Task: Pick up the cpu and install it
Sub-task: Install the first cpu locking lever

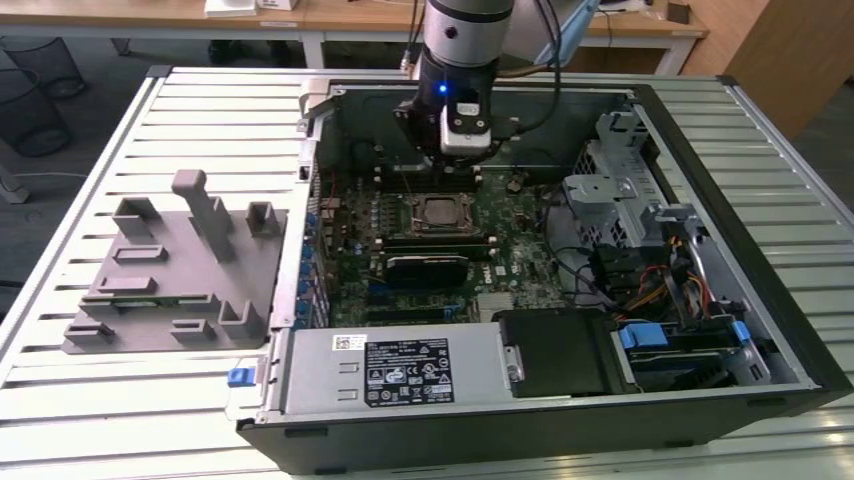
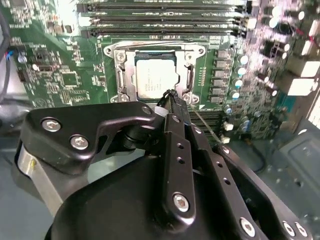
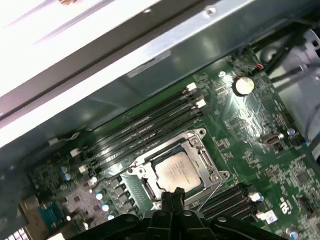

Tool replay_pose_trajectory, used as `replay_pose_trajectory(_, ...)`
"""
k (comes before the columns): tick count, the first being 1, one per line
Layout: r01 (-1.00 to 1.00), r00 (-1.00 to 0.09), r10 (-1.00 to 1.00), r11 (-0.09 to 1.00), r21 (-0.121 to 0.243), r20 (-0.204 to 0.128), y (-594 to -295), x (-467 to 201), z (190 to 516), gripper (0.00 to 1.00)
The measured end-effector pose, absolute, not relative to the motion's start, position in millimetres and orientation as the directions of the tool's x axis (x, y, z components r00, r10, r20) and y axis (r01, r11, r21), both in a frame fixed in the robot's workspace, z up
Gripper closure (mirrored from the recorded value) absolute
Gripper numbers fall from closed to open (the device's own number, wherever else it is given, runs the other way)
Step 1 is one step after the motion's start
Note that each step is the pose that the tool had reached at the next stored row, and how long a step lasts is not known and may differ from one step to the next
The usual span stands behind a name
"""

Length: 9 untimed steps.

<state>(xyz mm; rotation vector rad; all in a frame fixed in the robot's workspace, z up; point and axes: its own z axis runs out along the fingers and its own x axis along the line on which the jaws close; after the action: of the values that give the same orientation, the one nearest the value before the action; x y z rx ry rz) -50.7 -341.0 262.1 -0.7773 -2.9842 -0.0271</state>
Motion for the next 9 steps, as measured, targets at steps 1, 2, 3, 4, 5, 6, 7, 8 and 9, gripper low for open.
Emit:
replay_pose_trajectory(1,0.472,-0.88,0.471,0.882,0.002,0.06,-341.0,-50.7,262.0,0.89)
replay_pose_trajectory(2,0.456,-0.888,0.455,0.89,0.002,0.06,-341.0,-50.7,262.0,0.89)
replay_pose_trajectory(3,0.44,-0.896,0.439,0.898,0.003,0.06,-341.0,-50.7,261.9,0.89)
replay_pose_trajectory(4,0.424,-0.904,0.423,0.906,0.002,0.06,-341.0,-50.7,261.9,0.89)
replay_pose_trajectory(5,0.407,-0.912,0.407,0.913,0.002,0.06,-341.0,-50.7,261.8,0.89)
replay_pose_trajectory(6,0.389,-0.919,0.389,0.921,0.002,0.06,-341.0,-50.7,261.8,0.89)
replay_pose_trajectory(7,0.373,-0.926,0.372,0.928,0.002,0.06,-341.0,-50.7,261.7,0.89)
replay_pose_trajectory(8,0.356,-0.933,0.355,0.935,0.002,0.06,-341.0,-50.7,261.6,0.89)
replay_pose_trajectory(9,0.339,-0.939,0.338,0.941,0.002,0.06,-341.0,-50.7,261.6,0.89)
